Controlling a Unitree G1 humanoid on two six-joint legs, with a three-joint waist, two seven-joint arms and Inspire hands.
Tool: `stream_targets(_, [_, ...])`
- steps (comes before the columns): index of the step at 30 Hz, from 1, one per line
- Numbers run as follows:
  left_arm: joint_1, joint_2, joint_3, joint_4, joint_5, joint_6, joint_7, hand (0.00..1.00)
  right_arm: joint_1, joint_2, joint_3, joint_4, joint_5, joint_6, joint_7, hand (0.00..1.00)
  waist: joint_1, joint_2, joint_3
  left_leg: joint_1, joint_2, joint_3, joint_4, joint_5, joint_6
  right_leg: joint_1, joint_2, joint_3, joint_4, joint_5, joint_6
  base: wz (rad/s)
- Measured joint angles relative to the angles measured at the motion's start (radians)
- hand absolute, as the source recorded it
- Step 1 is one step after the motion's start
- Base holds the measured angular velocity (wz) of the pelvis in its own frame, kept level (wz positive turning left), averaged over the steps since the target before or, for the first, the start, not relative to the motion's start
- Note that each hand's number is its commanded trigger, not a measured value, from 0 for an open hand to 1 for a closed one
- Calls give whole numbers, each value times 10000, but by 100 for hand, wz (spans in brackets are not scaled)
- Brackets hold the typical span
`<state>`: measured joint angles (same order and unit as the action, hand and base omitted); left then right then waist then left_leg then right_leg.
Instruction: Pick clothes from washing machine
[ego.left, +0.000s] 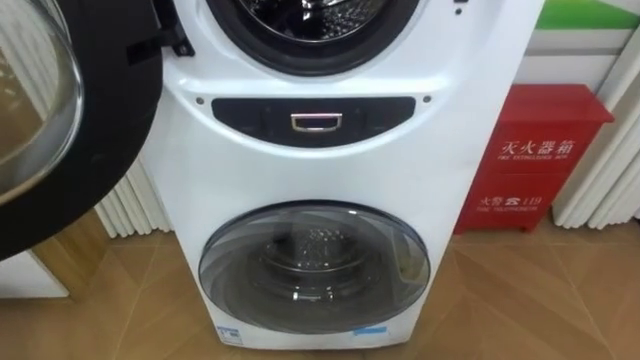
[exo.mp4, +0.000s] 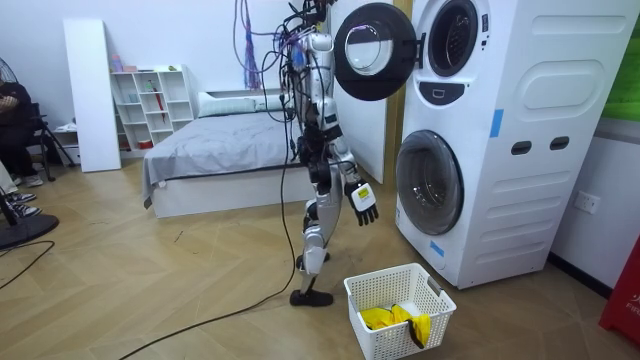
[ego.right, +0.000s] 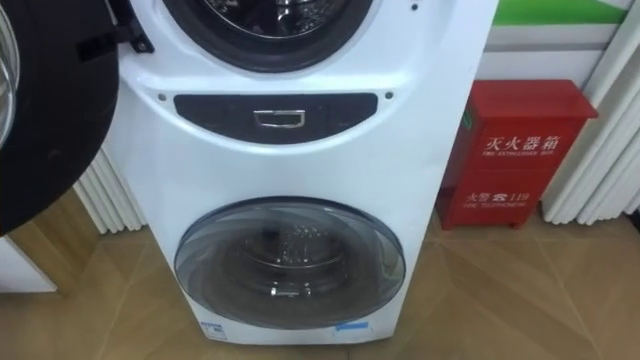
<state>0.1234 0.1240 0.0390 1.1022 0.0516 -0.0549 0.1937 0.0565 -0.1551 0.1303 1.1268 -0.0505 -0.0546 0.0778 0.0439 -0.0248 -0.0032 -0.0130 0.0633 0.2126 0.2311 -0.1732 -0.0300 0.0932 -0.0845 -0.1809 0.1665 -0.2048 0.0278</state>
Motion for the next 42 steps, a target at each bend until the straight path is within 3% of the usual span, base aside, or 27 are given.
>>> stream_targets(4, [-10, 9, -4, 2, -17, -71, 0, 0, 4, 4, -1, 3, -5, 6, -22, 0, -112, 160, 92, 36, -60, -290, -53, -2, -3, 143, -9, -166, -10, 1, 2, 16])
stream_targets(7, [41, 14, -7, 4, -19, -89, 0, 0, -19, 23, 0, -1, -2, 6, -29, 0, -94, 178, 99, 33, -91, -376, -83, -1, -2, 171, -15, -218, -9, 0, 3, 6])
stream_targets(11, [51, 24, -16, 111, -233, -88, 1, 0, -18, 25, 0, -47, -3, 7, -145, 0, -113, 104, 98, 23, -224, -867, -77, 0, 1, 289, -26, -331, -173, -4, 9, 7])
stream_targets(22, [45, 34, 398, 220, -1788, -78, 121, 0, -9, 79, -3, -51, -539, 24, -306, 0, -86, 81, 84, 62, -237, -908, -83, 2, 4, 358, -35, -421, -167, -7, 17, 2])
stream_targets(27, [-196, 104, 642, 113, -1974, -68, 110, 0, 49, 28, -456, -301, -887, 21, -298, 0, -117, 258, 100, 215, -237, -920, -91, 2, 4, 501, -35, -401, -161, -5, 18, 0])
stream_targets(31, [-747, 414, 1061, -753, -2591, -47, 99, 0, -40, -104, -1068, -857, -1411, -128, -125, 0, -140, 511, 116, 401, -238, -930, -84, 2, 5, 672, -38, -364, -141, -4, 18, 0])
stream_targets(32, [-930, 571, 1195, -1046, -2838, -57, 84, 0, -76, -127, -1159, -857, -1456, -175, -94, 0, -156, 559, 77, 421, -238, -944, -85, 2, 5, 693, -37, -372, -148, -4, 18, 0])
stream_targets(38, [-2036, 1426, 1731, -2094, -4368, -343, 110, 0, -55, -241, -1305, -1114, -1943, -199, 13, 0, -308, 622, 47, 407, -268, -901, -83, 19, 20, 660, -45, -233, -156, -5, 17, -4])
stream_targets(42, [-2195, 1568, 1731, -3594, -4629, -399, 134, 0, -24, -245, -1300, -1175, -1894, -267, 24, 0, -386, 653, 69, 391, -277, -922, -91, 21, 23, 639, -41, -205, -162, -5, 18, 0])
